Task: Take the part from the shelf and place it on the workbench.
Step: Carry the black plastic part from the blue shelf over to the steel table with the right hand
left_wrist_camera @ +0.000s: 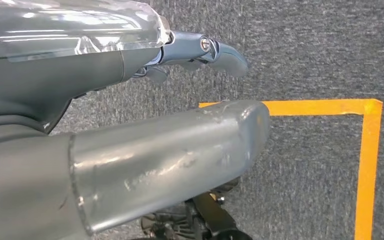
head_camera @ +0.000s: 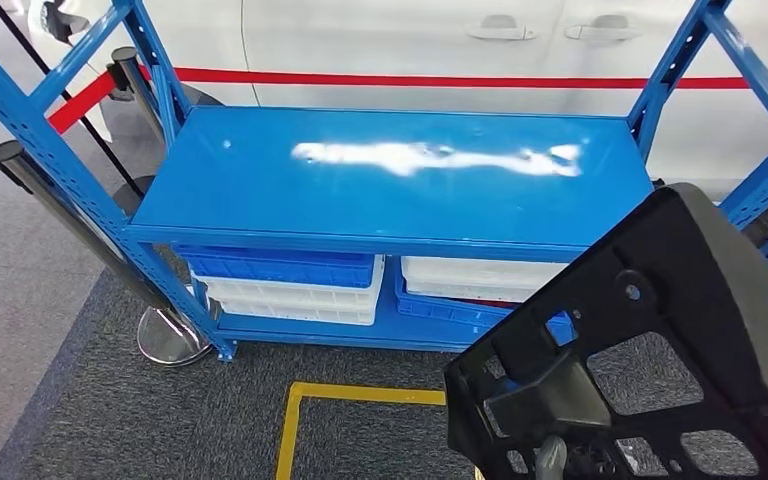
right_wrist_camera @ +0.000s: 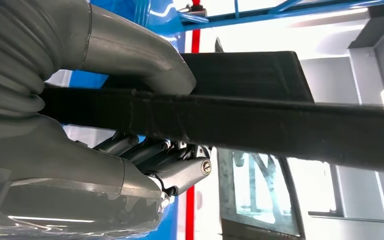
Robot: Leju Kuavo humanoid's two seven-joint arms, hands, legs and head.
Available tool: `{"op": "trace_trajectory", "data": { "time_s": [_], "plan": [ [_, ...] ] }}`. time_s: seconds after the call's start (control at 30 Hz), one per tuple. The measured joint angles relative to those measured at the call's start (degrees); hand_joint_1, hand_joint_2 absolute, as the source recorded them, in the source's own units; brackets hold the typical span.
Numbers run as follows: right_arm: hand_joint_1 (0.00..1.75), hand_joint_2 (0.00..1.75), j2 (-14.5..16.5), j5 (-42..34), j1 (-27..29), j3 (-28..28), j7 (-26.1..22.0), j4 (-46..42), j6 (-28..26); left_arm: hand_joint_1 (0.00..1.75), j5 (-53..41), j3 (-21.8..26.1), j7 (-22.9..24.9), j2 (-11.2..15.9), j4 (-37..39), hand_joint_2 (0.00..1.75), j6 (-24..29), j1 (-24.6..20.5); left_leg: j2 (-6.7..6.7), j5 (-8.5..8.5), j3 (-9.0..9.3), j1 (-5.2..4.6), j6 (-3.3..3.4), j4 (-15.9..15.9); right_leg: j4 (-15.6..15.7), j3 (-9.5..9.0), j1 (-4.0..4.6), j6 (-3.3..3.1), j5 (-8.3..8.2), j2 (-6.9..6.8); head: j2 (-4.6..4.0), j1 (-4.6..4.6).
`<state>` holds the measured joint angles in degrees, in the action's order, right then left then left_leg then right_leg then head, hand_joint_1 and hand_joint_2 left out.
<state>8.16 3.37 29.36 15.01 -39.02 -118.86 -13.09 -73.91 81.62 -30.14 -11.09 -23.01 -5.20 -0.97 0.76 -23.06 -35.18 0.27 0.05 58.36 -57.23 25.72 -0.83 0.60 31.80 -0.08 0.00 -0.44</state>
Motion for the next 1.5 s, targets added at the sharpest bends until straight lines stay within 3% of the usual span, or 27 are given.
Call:
{"op": "trace_trajectory", "data": {
  "time_s": [0.07,0.1,0.17,0.23,0.27,0.3,0.33,0.4,0.47,0.53,0.6,0.67,0.73,0.77,0.8,0.83,0.9,0.97,1.0,1.07,1.13,1.23,1.27,1.33,1.4,1.47,1.5],
  "plan": [
    [1.75,1.75,0.1,0.0,0.1,0.0,0.0,0.0,0.0,0.0,0.0,0.1,0.0,0.0,-0.1,0.0,0.0,0.1,-0.04,0.43,-0.41,0.19,-0.8,0.1,0.2,0.68,0.08,-1.11,-0.61,-0.11,0.0,0.07],
    [1.75,1.75,0.2,0.0,0.1,-0.1,0.0,0.0,0.0,0.0,0.0,0.1,0.0,0.0,-0.2,0.0,0.0,0.2,-0.08,-0.6,-0.86,0.31,-1.12,0.8,0.2,1.24,0.08,-1.65,-1.2,-0.21,0.0,0.03],
    [1.75,1.75,0.3,-0.1,0.1,-0.1,0.0,0.0,0.1,0.0,-0.1,0.1,0.0,-0.1,-0.2,0.0,-0.1,0.4,-0.15,-5.81,-2.37,0.49,-1.56,5.3,0.3,2.67,0.08,-2.51,-2.51,-0.44,0.0,-0.09],
    [1.75,1.75,0.4,-0.1,0.2,-0.1,0.0,0.0,0.2,0.0,-0.4,0.2,0.0,-0.2,-0.3,0.0,-0.4,0.5,-0.2,-10.92,-3.7,0.54,-1.73,12.3,0.2,4.29,0.33,-2.81,-3.75,-0.5,0.0,-0.23],
    [1.75,1.75,0.5,-0.1,0.2,-0.1,0.0,0.0,0.3,0.0,-0.5,0.2,0.0,-0.2,-0.4,0.0,-0.5,0.4,-0.22,-11.57,-3.65,0.53,-1.73,14.8,0.1,5.16,0.46,-2.82,-4.35,-0.51,-0.01,-0.23],
    [1.75,1.75,0.5,-0.1,0.2,-0.2,0.0,0.0,0.4,0.0,-0.7,0.2,0.0,-0.2,-0.5,0.0,-0.7,0.4,-0.23,-10.86,-2.77,0.52,-1.64,15.6,-0.1,6.07,0.58,-2.8,-4.92,-0.52,-0.01,-0.24],
    [1.75,1.75,0.6,-0.1,0.2,-0.3,0.0,0.0,0.4,0.0,-0.8,0.2,0.0,-0.2,-0.6,0.0,-0.9,0.4,-0.24,-9.28,-0.97,0.48,-1.44,14.6,-0.4,6.97,0.67,-2.74,-5.45,-0.52,-0.01,-0.25],
    [1.75,1.75,0.9,-0.1,0.3,-0.6,0.0,-0.1,0.5,0.0,-1.0,0.3,-0.1,-0.2,-0.8,0.0,-1.2,0.3,-0.29,-7.03,4.98,0.25,-0.66,7.5,-1.0,8.49,0.82,-2.51,-6.34,-0.51,0.0,-0.25],
    [1.75,1.75,1.1,-0.1,0.4,-0.8,0.0,-0.4,0.6,0.0,-1.3,0.3,-0.1,-0.2,-1.1,0.0,-1.3,0.2,-0.35,-7.72,9.85,-0.12,0.04,0.1,-1.3,9.25,0.89,-2.03,-7.18,-0.61,-0.01,-0.2],
    [1.75,1.75,1.5,-0.1,0.5,-1.0,0.0,-0.7,0.9,0.0,-1.8,0.3,-0.1,-0.2,-1.4,0.0,-1.6,0.2,-0.35,-8.06,10.78,-0.46,0.48,-2.5,-1.2,9.47,0.76,-1.32,-8.2,-0.77,-0.01,-0.26],
    [1.75,1.75,1.8,-0.1,0.8,-1.3,0.0,-1.0,1.3,0.0,-2.4,0.6,-0.1,-0.4,-1.6,0.0,-1.8,0.3,-0.12,-6.77,9.98,-0.29,1.12,-2.9,-1.6,9.9,0.61,-0.62,-7.81,-0.61,-0.01,-0.36],
    [1.75,1.75,2.1,-0.1,1.2,-1.9,-0.1,-1.3,1.7,0.0,-3.0,0.8,-0.1,-0.6,-1.9,0.0,-2.0,0.3,0.14,-5.23,8.67,-0.01,1.89,-3.3,-5.3,11.21,0.49,-0.13,-3.31,-0.24,-0.01,-0.17],
    [1.75,1.75,2.4,-0.1,1.5,-2.5,-0.1,-1.4,1.9,0.0,-3.5,1.1,-0.2,-0.6,-2.0,0.0,-2.2,0.3,0.22,-3.88,6.84,-0.08,2.23,-3.3,-12.3,12.83,0.27,0.31,2.3,-0.07,0.0,0.01],
    [1.75,1.75,2.5,0.0,1.7,-2.8,-0.1,-1.4,2.0,0.0,-3.8,1.2,-0.3,-0.6,-2.1,0.0,-2.3,0.4,0.27,-3.23,5.9,-0.1,2.15,-3.1,-15.3,13.13,0.12,0.53,3.42,-0.06,0.0,0.01],
    [1.75,1.75,2.6,0.0,1.8,-3.1,-0.2,-1.4,2.2,0.0,-4.0,1.2,-0.3,-0.6,-2.1,0.0,-2.5,0.4,0.3,-2.61,4.99,-0.1,2.03,-3.0,-16.9,12.77,-0.04,0.72,3.02,-0.06,0.0,0.02],
    [1.75,1.75,2.8,-0.1,1.9,-3.3,-0.2,-1.4,2.3,0.0,-4.2,1.3,-0.4,-0.6,-2.1,0.0,-2.6,0.4,0.33,-2.06,4.07,-0.07,1.85,-2.7,-16.6,11.55,-0.2,0.85,1.52,-0.07,0.0,0.02],
    [1.75,1.75,3.1,-0.1,2.1,-3.8,-0.2,-1.5,2.5,0.0,-4.5,1.4,-0.5,-0.6,-2.2,0.0,-2.9,0.4,0.32,-1.2,2.27,-0.02,1.35,-1.8,-10.6,6.21,-0.47,0.89,-1.28,-0.07,0.0,0.02],
    [1.75,1.75,3.4,0.0,2.1,-4.1,-0.1,-1.7,3.1,0.0,-4.5,1.5,0.0,-0.6,-2.3,0.0,-3.1,0.4,0.23,-0.56,0.85,-0.12,0.7,-0.6,-2.7,0.75,-0.4,0.49,-0.77,-0.04,0.0,0.01],
    [1.75,1.75,3.6,0.0,2.2,-4.3,0.2,-1.8,3.5,0.0,-4.1,1.7,1.0,-0.6,-2.4,0.0,-3.2,0.1,0.2,-0.18,0.43,-0.18,0.35,-0.3,-0.5,-0.49,-0.25,0.13,-0.06,-0.01,0.0,0.03],
    [1.75,1.75,3.8,0.4,2.1,-4.4,1.1,-1.8,4.3,0.0,-2.9,2.6,3.7,-0.7,-2.4,0.0,-2.8,-0.7,0.1,0.65,-0.12,-0.08,-0.39,-0.1,0.4,-0.09,-0.11,-0.8,-0.16,-0.11,-0.01,0.08],
    [1.75,1.75,3.9,1.0,2.1,-4.3,1.9,-1.7,4.6,0.0,-2.0,3.4,5.6,-0.8,-2.3,0.0,-1.9,-1.7,-0.11,-1.33,-1.04,0.19,-1.06,1.4,0.5,1.02,-0.2,-1.84,-1.36,-0.46,-0.01,0.04],
    [1.75,1.75,4.0,1.3,1.9,-4.2,2.5,-1.5,4.7,0.0,-1.2,3.9,6.6,-0.8,-1.9,0.0,-1.2,-2.7,-0.25,-9.56,-3.35,0.48,-1.84,10.5,0.4,3.4,-0.09,-2.7,-3.35,-0.81,-0.01,-0.14],
    [1.75,1.75,4.1,1.3,1.9,-4.2,2.6,-1.4,4.7,0.0,-0.9,4.1,6.7,-0.8,-1.8,0.0,-1.2,-2.9,-0.25,-10.94,-3.71,0.52,-1.99,13.7,0.2,4.32,0.0,-2.72,-4.0,-0.82,-0.01,-0.15],
    [1.75,1.75,4.1,1.3,1.8,-4.2,2.8,-1.2,4.8,0.0,-0.5,4.2,6.9,-0.7,-1.6,0.0,-1.0,-3.2,-0.26,-9.7,-2.19,0.54,-2.07,15.5,-0.2,6.26,0.08,-2.56,-5.19,-0.81,-0.01,-0.15],
    [1.75,1.75,4.1,1.3,1.8,-4.2,2.9,-1.2,4.9,0.0,-0.3,4.2,7.0,-0.6,-1.6,0.0,-1.0,-3.4,-0.31,-6.76,2.97,0.54,-1.86,9.7,-0.9,8.01,0.06,-2.23,-6.12,-0.78,0.0,-0.17],
    [1.75,1.75,4.1,1.3,1.7,-4.2,2.9,-1.2,5.1,0.0,0.2,4.2,6.9,-0.6,-1.6,0.0,-1.0,-3.6,-0.45,-6.91,8.49,0.36,-1.36,1.6,-1.5,9.1,0.18,-1.64,-6.9,-0.75,-0.01,-0.15],
    [1.75,1.75,4.1,1.1,1.6,-4.2,2.9,-1.2,5.3,0.0,0.5,4.2,6.9,-0.6,-1.5,0.0,-1.0,-3.7,-0.5,-7.62,9.81,0.21,-1.06,-0.9,-1.6,9.34,0.23,-1.29,-7.26,-0.73,-0.01,-0.16]
  ]
}}
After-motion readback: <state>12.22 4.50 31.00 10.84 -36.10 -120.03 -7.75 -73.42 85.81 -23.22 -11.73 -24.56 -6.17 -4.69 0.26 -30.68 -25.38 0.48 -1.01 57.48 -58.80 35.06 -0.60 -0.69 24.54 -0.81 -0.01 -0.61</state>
